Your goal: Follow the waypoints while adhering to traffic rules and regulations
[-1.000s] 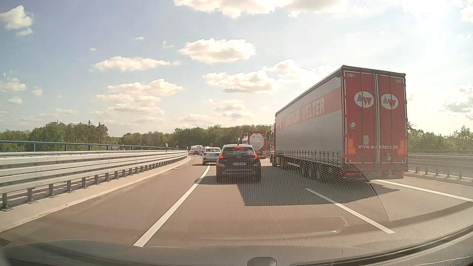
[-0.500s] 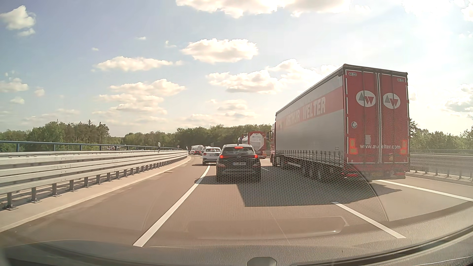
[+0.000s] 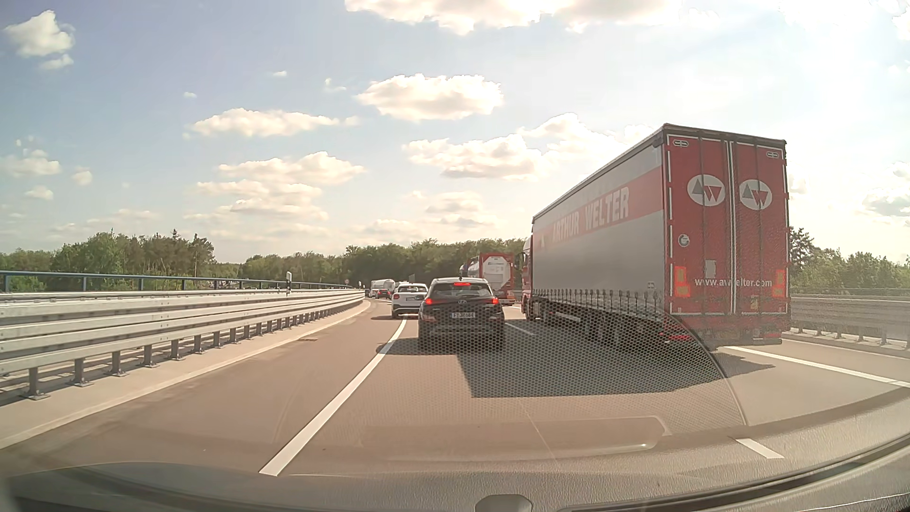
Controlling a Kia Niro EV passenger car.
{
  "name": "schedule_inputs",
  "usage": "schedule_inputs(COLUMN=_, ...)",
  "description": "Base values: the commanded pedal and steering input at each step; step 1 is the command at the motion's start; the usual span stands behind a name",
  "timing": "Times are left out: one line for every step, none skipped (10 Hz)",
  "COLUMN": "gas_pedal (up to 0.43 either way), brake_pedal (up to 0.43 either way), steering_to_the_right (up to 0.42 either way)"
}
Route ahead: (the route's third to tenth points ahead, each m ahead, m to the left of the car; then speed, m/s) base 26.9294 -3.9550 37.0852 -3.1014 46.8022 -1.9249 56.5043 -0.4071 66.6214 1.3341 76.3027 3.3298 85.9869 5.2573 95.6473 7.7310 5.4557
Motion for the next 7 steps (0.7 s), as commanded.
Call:
schedule_inputs(gas_pedal=0.020, brake_pedal=0.000, steering_to_the_right=-0.014)
schedule_inputs(gas_pedal=0.039, brake_pedal=0.000, steering_to_the_right=-0.014)
schedule_inputs(gas_pedal=0.047, brake_pedal=0.000, steering_to_the_right=-0.013)
schedule_inputs(gas_pedal=0.047, brake_pedal=0.000, steering_to_the_right=-0.014)
schedule_inputs(gas_pedal=0.047, brake_pedal=0.000, steering_to_the_right=-0.014)
schedule_inputs(gas_pedal=0.047, brake_pedal=0.000, steering_to_the_right=-0.013)
schedule_inputs(gas_pedal=0.047, brake_pedal=0.000, steering_to_the_right=-0.013)
